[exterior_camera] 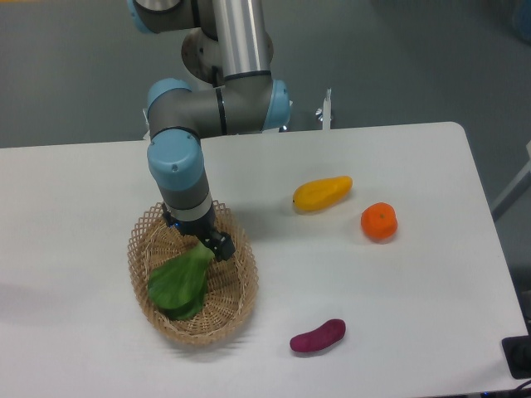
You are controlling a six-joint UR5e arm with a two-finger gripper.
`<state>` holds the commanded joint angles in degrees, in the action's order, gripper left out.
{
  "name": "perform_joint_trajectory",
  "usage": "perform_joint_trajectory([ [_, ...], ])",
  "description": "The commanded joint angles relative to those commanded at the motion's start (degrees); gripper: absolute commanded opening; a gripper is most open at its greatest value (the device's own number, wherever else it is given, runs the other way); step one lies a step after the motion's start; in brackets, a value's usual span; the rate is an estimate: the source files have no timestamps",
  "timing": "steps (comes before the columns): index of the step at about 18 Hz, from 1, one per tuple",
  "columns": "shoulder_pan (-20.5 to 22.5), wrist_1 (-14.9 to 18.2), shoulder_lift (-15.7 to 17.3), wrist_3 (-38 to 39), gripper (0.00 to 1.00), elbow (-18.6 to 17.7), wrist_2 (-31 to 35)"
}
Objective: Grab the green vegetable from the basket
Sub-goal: 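Lower the gripper and close it on the bok choy stem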
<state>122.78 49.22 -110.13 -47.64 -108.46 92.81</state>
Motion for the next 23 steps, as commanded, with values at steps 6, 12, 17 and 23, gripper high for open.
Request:
perform_joint_trajectory([
  [6, -0.09, -0.44, -0.09, 1.14, 0.41, 0.44, 0.36],
  [12, -0.09, -0.44, -0.18, 0.97, 0.25, 0.79, 0.44],
  [17, 0.00, -0.35, 0.00, 0.88, 0.21, 0.97, 0.44],
  [23, 0.17, -0.26, 0.88, 0.35, 0.21, 1.40, 0.27],
])
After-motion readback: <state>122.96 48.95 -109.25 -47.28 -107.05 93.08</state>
